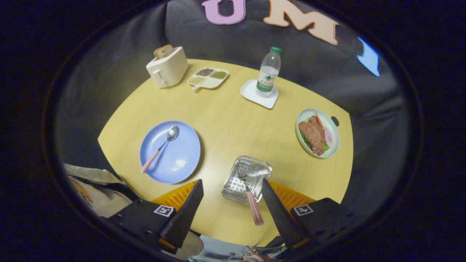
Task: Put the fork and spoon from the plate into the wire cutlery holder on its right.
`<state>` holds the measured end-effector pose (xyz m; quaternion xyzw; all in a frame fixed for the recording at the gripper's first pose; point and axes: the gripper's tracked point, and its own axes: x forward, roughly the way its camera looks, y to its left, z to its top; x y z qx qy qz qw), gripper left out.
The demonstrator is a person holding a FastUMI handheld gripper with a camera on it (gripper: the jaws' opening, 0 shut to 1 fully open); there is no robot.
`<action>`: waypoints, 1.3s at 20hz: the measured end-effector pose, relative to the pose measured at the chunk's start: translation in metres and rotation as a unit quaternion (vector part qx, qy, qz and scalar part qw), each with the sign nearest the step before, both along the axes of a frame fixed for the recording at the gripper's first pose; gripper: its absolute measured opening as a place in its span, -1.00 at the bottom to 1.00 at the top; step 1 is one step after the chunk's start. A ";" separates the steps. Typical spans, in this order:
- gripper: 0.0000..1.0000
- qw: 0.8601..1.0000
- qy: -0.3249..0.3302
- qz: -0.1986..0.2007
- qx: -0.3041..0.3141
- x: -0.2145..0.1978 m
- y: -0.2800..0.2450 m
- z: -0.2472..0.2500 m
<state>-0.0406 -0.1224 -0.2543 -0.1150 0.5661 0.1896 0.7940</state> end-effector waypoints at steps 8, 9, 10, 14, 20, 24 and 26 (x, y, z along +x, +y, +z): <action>1.00 0.988 -0.134 -0.066 0.028 -0.008 0.043 0.032; 1.00 0.985 -0.148 -0.077 0.035 -0.011 0.051 0.035; 1.00 0.983 -0.156 -0.085 0.040 -0.013 0.059 0.037; 1.00 0.973 -0.195 -0.113 0.051 -0.022 0.084 0.038; 1.00 0.966 -0.209 -0.142 0.063 -0.035 0.129 0.013; 1.00 0.964 -0.197 -0.167 0.064 -0.047 0.151 -0.016; 1.00 0.964 -0.192 -0.174 0.061 -0.050 0.159 -0.028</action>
